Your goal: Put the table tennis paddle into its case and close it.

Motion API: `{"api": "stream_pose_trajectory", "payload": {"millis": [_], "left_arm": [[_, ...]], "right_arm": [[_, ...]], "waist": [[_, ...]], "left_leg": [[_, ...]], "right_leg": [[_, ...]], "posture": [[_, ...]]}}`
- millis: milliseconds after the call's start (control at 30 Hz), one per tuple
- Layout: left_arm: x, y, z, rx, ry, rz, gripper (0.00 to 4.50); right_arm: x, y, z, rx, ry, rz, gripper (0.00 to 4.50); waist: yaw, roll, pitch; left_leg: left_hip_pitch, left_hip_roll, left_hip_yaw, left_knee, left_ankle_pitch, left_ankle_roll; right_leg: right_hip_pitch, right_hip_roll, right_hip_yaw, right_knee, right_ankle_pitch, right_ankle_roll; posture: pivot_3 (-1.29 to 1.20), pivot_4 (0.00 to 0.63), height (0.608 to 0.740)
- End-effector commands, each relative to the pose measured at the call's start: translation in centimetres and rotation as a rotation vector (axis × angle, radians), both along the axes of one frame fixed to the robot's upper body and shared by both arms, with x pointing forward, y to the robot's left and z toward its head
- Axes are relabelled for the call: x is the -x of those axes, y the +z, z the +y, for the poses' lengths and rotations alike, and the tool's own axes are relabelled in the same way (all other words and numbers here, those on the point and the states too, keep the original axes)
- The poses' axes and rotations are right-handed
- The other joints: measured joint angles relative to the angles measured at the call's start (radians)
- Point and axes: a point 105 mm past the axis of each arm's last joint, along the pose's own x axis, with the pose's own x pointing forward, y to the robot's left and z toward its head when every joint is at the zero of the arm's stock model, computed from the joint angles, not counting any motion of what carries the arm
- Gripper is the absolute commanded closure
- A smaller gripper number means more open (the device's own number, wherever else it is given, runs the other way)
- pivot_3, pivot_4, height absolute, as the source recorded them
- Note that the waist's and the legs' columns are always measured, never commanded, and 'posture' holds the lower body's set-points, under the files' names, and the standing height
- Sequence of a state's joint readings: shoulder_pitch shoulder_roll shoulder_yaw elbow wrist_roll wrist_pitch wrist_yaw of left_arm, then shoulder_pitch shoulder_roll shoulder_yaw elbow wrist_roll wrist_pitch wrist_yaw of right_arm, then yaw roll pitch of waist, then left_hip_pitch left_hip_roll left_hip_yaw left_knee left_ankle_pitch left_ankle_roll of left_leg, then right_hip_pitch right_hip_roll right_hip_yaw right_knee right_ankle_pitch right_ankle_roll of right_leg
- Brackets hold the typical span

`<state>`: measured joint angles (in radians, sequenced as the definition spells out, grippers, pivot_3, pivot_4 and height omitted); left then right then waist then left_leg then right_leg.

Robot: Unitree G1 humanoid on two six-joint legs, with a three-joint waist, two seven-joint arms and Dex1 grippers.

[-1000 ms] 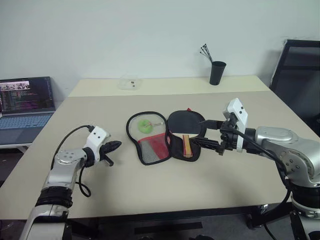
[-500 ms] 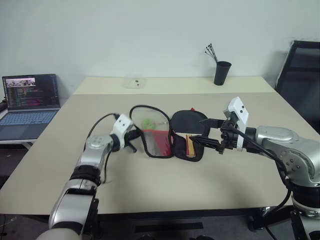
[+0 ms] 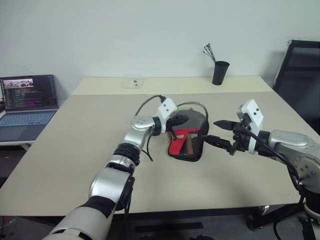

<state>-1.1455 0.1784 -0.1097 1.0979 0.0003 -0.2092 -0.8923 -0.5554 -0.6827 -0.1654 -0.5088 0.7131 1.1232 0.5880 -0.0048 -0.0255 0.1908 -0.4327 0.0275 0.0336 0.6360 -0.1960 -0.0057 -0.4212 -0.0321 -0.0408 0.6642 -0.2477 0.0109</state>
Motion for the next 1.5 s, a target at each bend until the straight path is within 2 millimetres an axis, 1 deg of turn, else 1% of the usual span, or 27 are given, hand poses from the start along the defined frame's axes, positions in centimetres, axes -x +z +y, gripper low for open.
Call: {"api": "stream_pose_trajectory", "payload": {"millis": [33, 167, 300, 333, 433, 600, 667, 733, 900, 1100, 1233, 1367, 1500], "left_arm": [[-0.6, 1.6, -0.4, 0.004, 0.025, -0.07, 4.49], [-0.7, 1.8, 0.0, 0.007, 0.03, -0.088, 4.49], [-0.8, 2.7, 1.9, 0.046, 0.046, -0.117, 4.49], [-0.8, 2.9, 2.5, 0.054, 0.052, -0.121, 4.49], [-0.7, 3.3, 5.5, 0.096, 0.089, -0.126, 4.5], [0.7, 3.4, 9.8, 0.157, 0.117, -0.12, 4.5], [1.5, 3.4, 11.0, 0.163, 0.134, -0.119, 4.5], [2.1, 3.3, 11.7, 0.159, 0.156, -0.119, 4.5], [3.2, 3.3, 12.5, 0.165, 0.198, -0.113, 4.5], [3.5, 3.6, 12.4, 0.164, 0.214, -0.114, 4.5], [3.6, 3.7, 12.2, 0.162, 0.213, -0.115, 4.5], [3.6, 3.9, 12.2, 0.16, 0.215, -0.117, 4.5], [3.6, 3.9, 12.1, 0.158, 0.215, -0.121, 4.5]], "right_arm": [[0.6, 1.0, -0.5, -0.001, -0.023, -0.049, 0.11], [0.3, 0.5, -0.7, -0.019, -0.059, -0.03, 0.11], [-0.9, -0.7, -0.9, -0.056, -0.117, 0.016, 0.11], [-1.3, -1.1, -0.9, -0.062, -0.134, 0.029, 0.11], [-2.5, -2.2, -0.9, -0.09, -0.184, 0.067, 0.05], [-4.9, -3.8, -0.1, -0.101, -0.253, 0.09, 0.05], [-5.9, -4.4, 0.1, -0.096, -0.278, 0.089, 0.05], [-6.6, -4.8, 0.4, -0.1, -0.291, 0.09, 0.05], [-8.8, -6.1, 0.6, -0.115, -0.365, 0.106, 0.05], [-10.8, -7.9, 0.3, -0.102, -0.447, 0.124, 0.05], [-11.5, -9.2, 0.5, -0.077, -0.48, 0.14, 0.05], [-11.8, -9.8, 1.3, -0.083, -0.47, 0.174, 0.05], [-12.1, -10.5, 1.3, -0.08, -0.497, 0.202, 0.05]], "waist": [[-0.001, 0.0, 0.0], [-0.001, 0.0, 0.0], [-0.001, 0.0, 0.0], [-0.001, 0.0, 0.0], [-0.003, 0.0, 0.0], [-0.004, 0.0, 0.0], [-0.003, 0.0, 0.0], [-0.001, 0.0, 0.0], [0.005, 0.0, 0.0], [0.003, 0.0, 0.0], [0.002, 0.0, 0.0], [0.001, 0.0, 0.0], [0.001, 0.0, 0.0]], "left_leg": [[0.0, 0.001, 0.0, 0.0, 0.0, 0.0], [0.0, 0.002, -0.001, 0.0, 0.0, 0.0], [0.0, 0.002, -0.001, 0.0, 0.0, 0.0], [0.0, 0.002, -0.001, 0.0, 0.0, 0.0], [0.0, 0.003, -0.001, 0.0, 0.0, 0.0], [0.001, 0.003, -0.001, 0.0, 0.0, 0.0], [0.001, 0.004, -0.001, 0.001, 0.0, 0.0], [0.001, 0.004, -0.001, 0.002, 0.0, 0.0], [0.0, 0.004, -0.001, 0.005, 0.0, 0.0], [0.0, 0.004, -0.001, 0.007, 0.0, 0.0], [0.0, 0.004, -0.001, 0.006, 0.0, 0.0], [0.0, 0.004, -0.001, 0.006, 0.0, 0.0], [0.0, 0.004, -0.001, 0.006, 0.0, 0.0]], "right_leg": [[0.0, 0.001, 0.0, 0.0, 0.0, 0.0], [0.0, 0.003, 0.0, 0.0, 0.0, 0.0], [0.0, 0.003, 0.001, 0.0, 0.0, -0.001], [0.0, 0.003, 0.001, 0.0, 0.0, -0.001], [0.0, 0.003, 0.001, 0.001, 0.001, -0.001], [0.0, 0.004, 0.002, 0.001, 0.001, -0.003], [0.0, 0.003, 0.002, 0.001, 0.002, -0.003], [0.0, 0.003, 0.002, 0.002, 0.003, -0.005], [0.001, 0.001, 0.002, 0.003, 0.004, -0.006], [0.001, 0.0, 0.003, 0.003, 0.004, -0.004], [0.001, 0.0, 0.003, 0.003, 0.005, -0.005], [0.001, 0.0, 0.003, 0.003, 0.005, -0.005], [0.001, 0.0, 0.003, 0.004, 0.005, -0.005]], "posture": [[0.0, 0.15, 0.74], [0.0, 0.15, 0.74], [0.0, 0.15, 0.74], [0.0, 0.15, 0.74], [0.0, 0.15, 0.74], [0.0, 0.15, 0.74], [0.0, 0.15, 0.74], [0.0, 0.15, 0.74], [0.0, 0.15, 0.74], [0.0, 0.15, 0.74], [0.0, 0.15, 0.74], [0.0, 0.15, 0.74], [0.0, 0.15, 0.74]]}}
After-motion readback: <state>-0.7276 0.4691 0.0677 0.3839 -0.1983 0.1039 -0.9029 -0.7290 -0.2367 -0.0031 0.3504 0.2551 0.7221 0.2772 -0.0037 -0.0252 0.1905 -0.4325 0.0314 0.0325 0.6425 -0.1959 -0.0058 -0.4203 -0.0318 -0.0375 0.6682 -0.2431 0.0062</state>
